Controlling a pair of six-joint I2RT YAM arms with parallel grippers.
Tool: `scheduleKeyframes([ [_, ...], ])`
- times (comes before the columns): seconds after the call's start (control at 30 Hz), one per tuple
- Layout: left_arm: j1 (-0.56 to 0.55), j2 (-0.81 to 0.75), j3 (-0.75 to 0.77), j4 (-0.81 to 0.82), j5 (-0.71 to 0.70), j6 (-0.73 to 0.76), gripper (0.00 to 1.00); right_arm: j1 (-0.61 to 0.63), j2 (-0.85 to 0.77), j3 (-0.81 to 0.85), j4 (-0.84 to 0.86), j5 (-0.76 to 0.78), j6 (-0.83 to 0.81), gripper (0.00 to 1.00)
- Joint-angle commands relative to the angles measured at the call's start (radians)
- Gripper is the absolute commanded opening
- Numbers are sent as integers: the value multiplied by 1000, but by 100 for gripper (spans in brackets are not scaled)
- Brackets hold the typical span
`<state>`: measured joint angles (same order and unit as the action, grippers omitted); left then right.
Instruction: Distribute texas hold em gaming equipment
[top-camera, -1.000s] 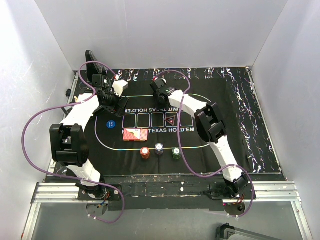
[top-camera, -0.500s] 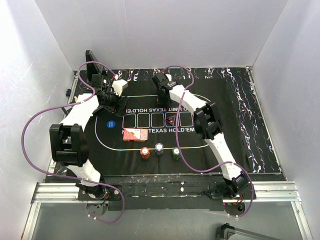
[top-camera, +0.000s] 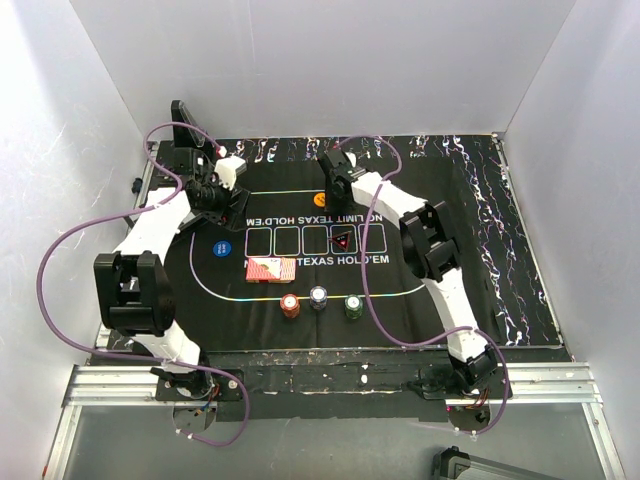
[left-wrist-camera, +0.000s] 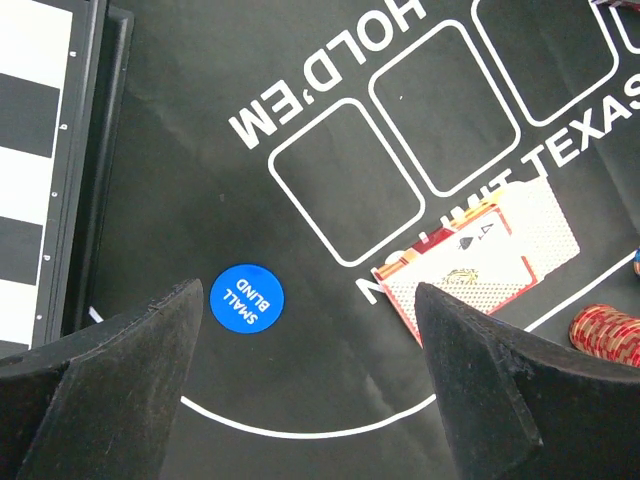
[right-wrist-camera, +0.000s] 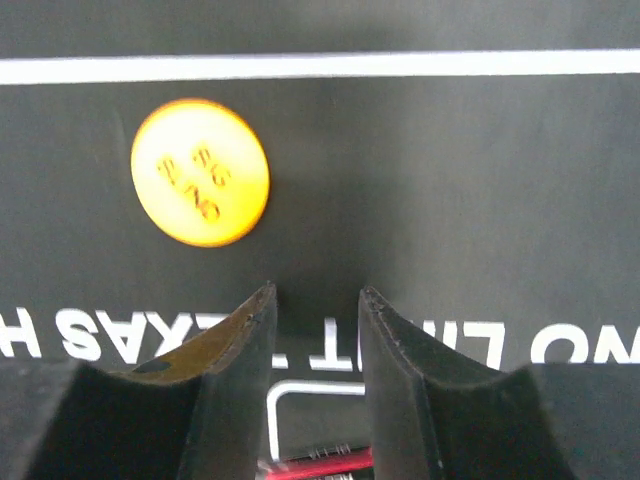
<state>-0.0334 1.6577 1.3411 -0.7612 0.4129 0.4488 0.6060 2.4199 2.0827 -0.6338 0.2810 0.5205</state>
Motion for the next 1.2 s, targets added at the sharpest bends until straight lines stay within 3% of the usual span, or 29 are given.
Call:
scheduleKeyframes([
  [0.0,7,-101,21,-15,35,-9,88,50,-174,-205,140,-14,-79,49],
  [0.2,7,-124,6,-43,44,-9,90,92,-214,-305,186,-77,-163,63],
  [0.4,9,-141,6,-72,49,-1,90,115,-226,-360,181,-45,-238,64],
  [0.57,7,-151,12,-82,41,2,91,117,-265,-420,141,9,-235,52],
  [0.83,7,-165,18,-96,41,4,91,117,-410,-665,181,95,-186,45],
  [0.97,7,-171,16,-101,43,7,92,109,-476,-780,171,161,-133,37],
  [1.17,7,-174,3,-110,49,16,93,86,-593,-952,137,257,-33,35],
])
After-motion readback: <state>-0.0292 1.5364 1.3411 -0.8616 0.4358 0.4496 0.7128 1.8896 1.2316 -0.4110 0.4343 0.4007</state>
